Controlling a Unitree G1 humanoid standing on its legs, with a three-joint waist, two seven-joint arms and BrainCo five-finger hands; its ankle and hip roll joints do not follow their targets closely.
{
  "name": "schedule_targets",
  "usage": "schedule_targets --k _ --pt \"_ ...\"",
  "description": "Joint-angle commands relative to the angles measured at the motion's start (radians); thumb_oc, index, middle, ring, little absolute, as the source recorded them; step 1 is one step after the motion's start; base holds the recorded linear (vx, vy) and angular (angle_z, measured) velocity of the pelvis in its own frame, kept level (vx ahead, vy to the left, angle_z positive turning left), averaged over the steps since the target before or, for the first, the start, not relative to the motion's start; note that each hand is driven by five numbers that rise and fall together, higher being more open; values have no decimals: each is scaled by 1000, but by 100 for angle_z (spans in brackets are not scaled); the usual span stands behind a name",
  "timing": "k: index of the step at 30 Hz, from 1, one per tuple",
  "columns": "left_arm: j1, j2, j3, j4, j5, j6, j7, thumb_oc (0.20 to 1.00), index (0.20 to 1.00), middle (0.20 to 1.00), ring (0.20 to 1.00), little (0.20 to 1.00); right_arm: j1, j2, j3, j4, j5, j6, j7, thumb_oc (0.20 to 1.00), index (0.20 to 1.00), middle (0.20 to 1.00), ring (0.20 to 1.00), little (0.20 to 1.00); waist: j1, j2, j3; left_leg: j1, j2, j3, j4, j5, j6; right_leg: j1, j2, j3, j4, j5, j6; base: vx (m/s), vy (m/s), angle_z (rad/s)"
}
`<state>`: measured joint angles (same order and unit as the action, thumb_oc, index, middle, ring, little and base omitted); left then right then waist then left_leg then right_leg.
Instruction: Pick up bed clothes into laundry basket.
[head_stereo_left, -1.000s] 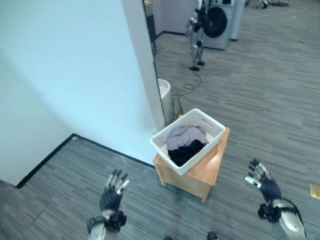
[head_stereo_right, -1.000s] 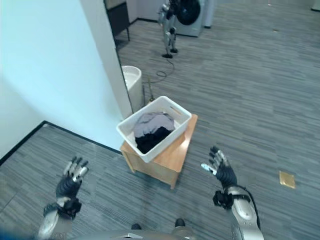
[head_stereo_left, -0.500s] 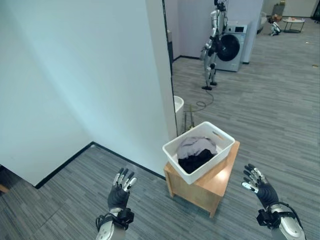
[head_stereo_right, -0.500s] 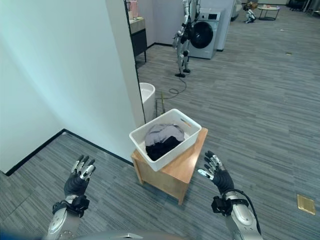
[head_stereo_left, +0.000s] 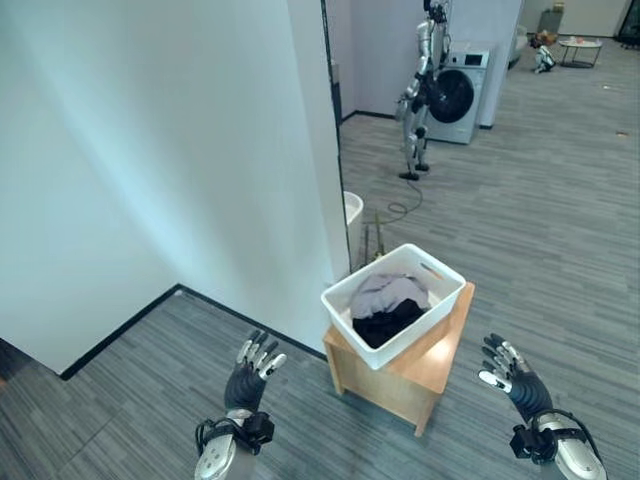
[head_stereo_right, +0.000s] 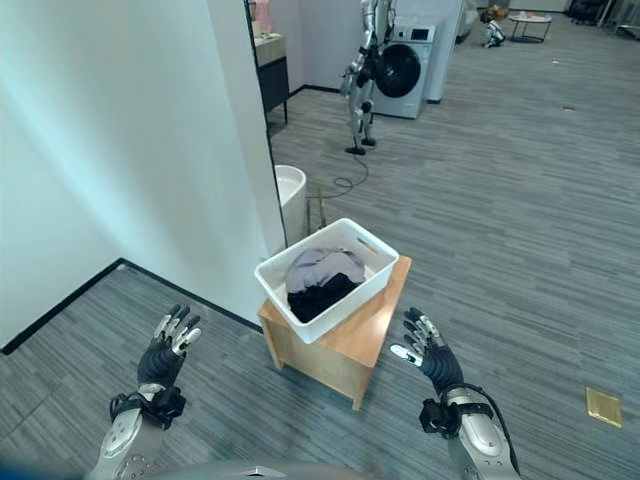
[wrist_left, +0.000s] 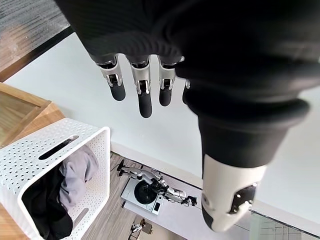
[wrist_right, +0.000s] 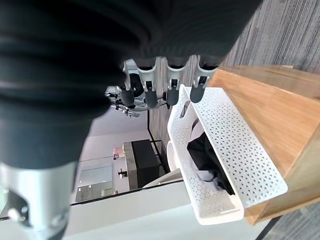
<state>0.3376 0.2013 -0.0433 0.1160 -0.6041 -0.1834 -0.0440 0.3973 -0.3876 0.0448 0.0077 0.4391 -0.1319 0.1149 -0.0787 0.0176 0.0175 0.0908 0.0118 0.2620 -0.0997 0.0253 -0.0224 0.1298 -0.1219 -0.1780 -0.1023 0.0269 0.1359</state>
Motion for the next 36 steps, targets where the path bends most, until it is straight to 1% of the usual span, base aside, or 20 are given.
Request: schedule_targets --k 1,18,36 --pt "-65 63 10 -7 56 -30 -10 1000 1000 1000 1000 1000 -62 -17 6 -34 9 -34 6 1000 1000 1000 1000 1000 1 -36 6 35 57 21 12 -1 -35 -45 -30 -13 98 -17 8 -6 -5 -4" --pt "-77 63 12 8 67 -33 2 1000 1000 1000 1000 1000 -82 -23 17 -26 10 -34 4 1000 1000 1000 1000 1000 -2 -36 7 32 55 20 12 -5 -36 -52 -33 -3 100 -11 9 0 0 0" --pt "-99 73 2 11 71 -33 10 1000 1000 1000 1000 1000 -104 -21 29 -11 3 -32 -3 1000 1000 1000 1000 1000 -11 -29 9 28 47 23 12 -11 -31 -67 -40 9 107 -4 13 1 0 0"
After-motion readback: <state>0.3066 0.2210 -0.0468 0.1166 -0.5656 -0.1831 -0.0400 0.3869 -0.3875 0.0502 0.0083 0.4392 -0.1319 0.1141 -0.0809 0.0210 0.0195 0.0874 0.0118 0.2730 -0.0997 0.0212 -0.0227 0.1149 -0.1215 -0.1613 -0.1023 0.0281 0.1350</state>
